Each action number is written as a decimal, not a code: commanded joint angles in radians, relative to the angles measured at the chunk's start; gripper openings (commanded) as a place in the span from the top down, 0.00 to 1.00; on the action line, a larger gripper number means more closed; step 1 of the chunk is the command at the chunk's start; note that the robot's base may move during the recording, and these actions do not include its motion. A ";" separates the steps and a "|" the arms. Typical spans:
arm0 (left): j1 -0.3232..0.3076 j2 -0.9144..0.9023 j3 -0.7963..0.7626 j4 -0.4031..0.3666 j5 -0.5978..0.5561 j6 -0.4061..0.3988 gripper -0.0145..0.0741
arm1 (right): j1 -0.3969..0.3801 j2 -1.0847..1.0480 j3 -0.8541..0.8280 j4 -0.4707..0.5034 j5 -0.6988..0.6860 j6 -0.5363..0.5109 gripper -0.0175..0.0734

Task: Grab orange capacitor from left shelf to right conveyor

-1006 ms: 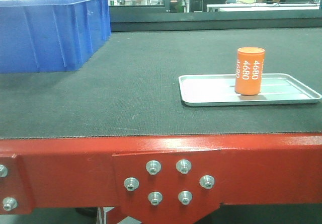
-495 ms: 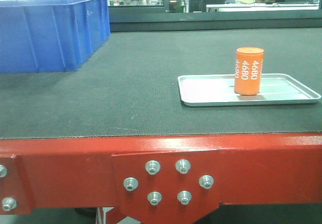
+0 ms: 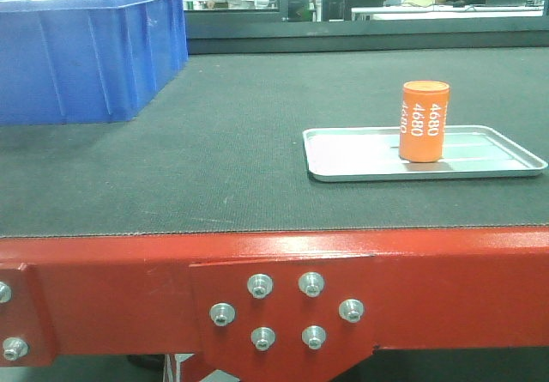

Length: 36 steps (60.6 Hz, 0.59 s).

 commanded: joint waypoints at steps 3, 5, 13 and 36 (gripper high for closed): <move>0.001 -0.011 -0.003 -0.002 -0.088 -0.001 0.98 | -0.027 -0.100 0.060 0.022 -0.146 -0.035 0.74; 0.001 -0.011 -0.003 -0.002 -0.088 -0.001 0.98 | -0.029 -0.130 0.082 0.022 -0.154 -0.035 0.74; 0.001 -0.011 -0.003 -0.002 -0.088 -0.001 0.98 | -0.029 -0.194 0.171 0.022 -0.240 -0.034 0.74; 0.001 -0.011 -0.003 -0.002 -0.088 -0.001 0.98 | -0.029 -0.197 0.170 0.022 -0.266 -0.034 0.74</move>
